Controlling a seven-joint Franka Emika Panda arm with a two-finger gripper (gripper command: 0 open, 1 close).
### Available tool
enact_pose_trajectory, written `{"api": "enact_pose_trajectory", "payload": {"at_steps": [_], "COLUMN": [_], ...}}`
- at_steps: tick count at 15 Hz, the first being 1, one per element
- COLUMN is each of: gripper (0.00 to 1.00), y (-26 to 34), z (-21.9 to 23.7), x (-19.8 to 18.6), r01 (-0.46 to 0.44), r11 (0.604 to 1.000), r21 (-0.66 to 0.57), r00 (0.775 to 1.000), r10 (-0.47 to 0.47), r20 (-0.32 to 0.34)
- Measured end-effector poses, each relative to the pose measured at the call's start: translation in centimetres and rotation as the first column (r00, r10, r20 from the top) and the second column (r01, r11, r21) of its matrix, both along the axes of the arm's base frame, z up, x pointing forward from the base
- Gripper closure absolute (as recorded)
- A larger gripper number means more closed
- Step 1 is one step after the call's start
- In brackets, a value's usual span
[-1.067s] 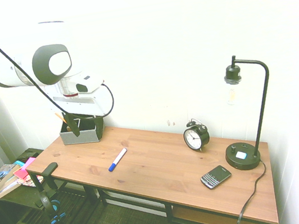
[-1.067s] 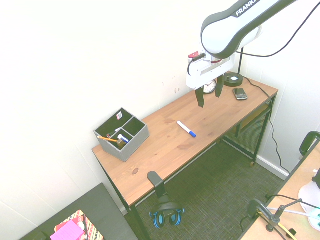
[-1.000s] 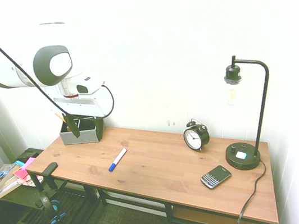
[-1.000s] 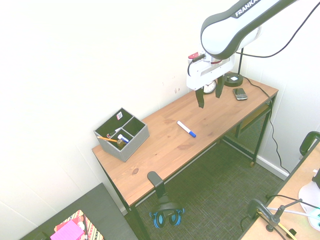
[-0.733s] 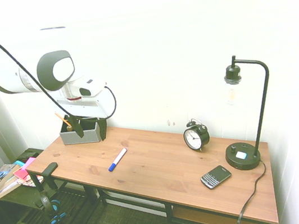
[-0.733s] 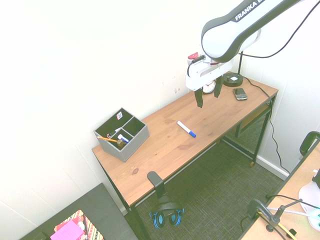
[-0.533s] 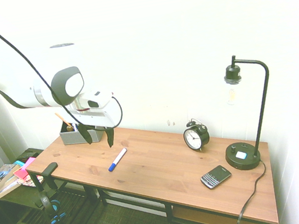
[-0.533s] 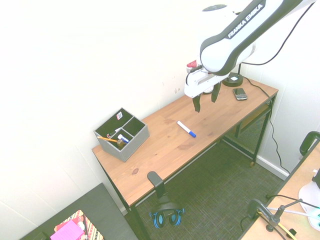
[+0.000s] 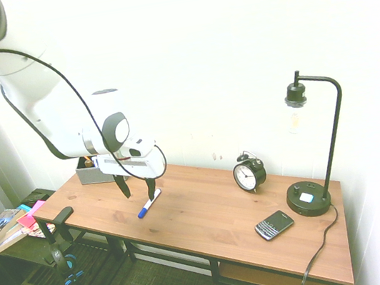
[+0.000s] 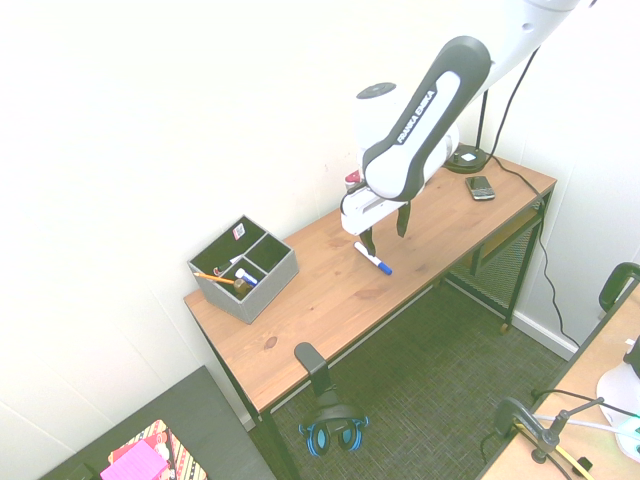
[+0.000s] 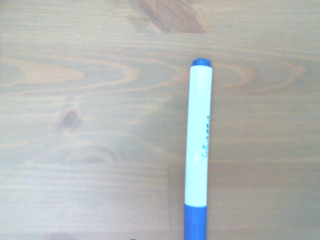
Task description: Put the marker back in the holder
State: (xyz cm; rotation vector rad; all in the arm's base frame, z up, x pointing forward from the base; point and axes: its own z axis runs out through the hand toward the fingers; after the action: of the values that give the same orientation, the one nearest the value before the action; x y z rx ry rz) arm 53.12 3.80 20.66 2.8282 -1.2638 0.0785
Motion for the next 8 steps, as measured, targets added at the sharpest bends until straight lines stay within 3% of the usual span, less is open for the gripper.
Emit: {"api": "enact_pose_trajectory", "payload": {"at_steps": [1,2,8], "gripper": [0.0,1.0,1.0], "y": [0.3,0.5,1.2], "z": [-0.8,-1.4,-3.4], "x": [0.6,1.0,1.6], "r01": [-0.006,-0.014,-0.038], "r11": [1.0,1.0,0.999], "r21": [-0.002,-0.006,-0.009], "r00": [1.0,1.0,0.999], "r10": [0.006,0.014,0.038], "r20": [-0.001,0.002,0.015]}}
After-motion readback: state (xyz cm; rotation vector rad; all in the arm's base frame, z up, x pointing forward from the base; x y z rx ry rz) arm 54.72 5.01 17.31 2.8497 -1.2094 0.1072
